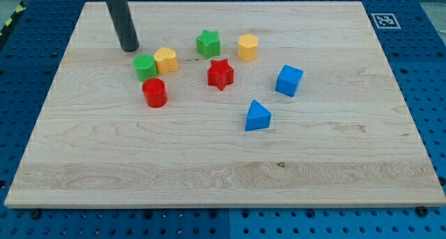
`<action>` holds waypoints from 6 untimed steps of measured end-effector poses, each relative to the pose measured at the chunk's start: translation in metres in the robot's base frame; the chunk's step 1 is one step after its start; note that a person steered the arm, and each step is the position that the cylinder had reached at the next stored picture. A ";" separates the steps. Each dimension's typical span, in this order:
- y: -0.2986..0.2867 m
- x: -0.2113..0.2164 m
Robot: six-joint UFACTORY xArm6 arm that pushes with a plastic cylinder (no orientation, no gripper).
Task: Separate the yellow heart from the green circle
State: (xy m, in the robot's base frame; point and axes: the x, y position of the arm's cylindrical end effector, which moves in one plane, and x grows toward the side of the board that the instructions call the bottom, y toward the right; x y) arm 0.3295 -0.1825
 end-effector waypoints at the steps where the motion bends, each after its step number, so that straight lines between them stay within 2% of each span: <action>1: 0.000 0.005; 4: 0.052 0.040; 6: 0.069 0.040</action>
